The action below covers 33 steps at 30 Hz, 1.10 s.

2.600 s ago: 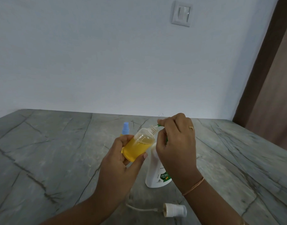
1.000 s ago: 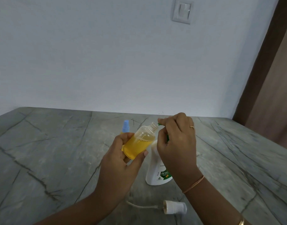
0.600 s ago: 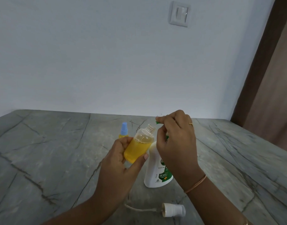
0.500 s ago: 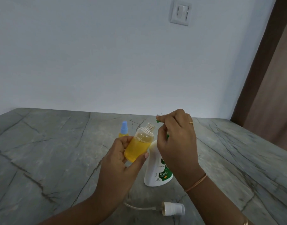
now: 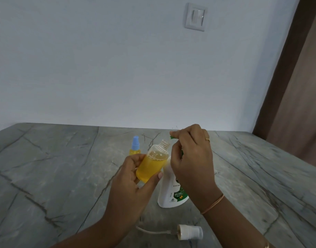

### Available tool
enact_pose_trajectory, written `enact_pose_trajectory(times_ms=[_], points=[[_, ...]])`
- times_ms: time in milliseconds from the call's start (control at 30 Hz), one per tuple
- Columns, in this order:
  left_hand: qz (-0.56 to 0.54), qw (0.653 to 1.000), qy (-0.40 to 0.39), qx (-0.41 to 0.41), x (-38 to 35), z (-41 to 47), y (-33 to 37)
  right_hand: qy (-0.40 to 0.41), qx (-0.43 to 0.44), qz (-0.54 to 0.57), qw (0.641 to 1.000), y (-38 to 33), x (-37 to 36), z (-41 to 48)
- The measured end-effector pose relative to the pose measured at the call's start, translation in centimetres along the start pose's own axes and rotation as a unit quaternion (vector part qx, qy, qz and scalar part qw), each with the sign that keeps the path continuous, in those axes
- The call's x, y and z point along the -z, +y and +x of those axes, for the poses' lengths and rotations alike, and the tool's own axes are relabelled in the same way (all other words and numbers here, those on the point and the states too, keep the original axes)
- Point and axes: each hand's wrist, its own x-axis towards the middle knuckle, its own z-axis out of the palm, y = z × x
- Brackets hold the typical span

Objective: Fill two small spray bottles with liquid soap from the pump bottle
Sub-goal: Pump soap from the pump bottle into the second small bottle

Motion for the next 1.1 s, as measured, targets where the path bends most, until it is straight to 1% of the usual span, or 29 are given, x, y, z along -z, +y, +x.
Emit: enact_pose_trajectory(times_ms=[200, 433, 900, 1100], points=[[0.01, 1.0, 0.0, -0.008, 0.1, 0.1, -0.2, -0.001, 0.004, -0.001, 1.0, -0.2, 0.2, 0.6], [0.014, 1.0, 0.0, -0.004, 0.1, 0.1, -0.1, 0.017, 0.009, -0.011, 1.0, -0.2, -0.3, -0.1], [0.015, 1.0, 0.006, -0.015, 0.1, 0.1, -0.2, 0.0, 0.006, -0.007, 1.0, -0.3, 0.2, 0.5], [0.024, 0.999, 0.008, -0.019, 0.2, 0.2, -0.3, 0.01, 0.002, 0.014, 1.0, -0.3, 0.0, 0.1]])
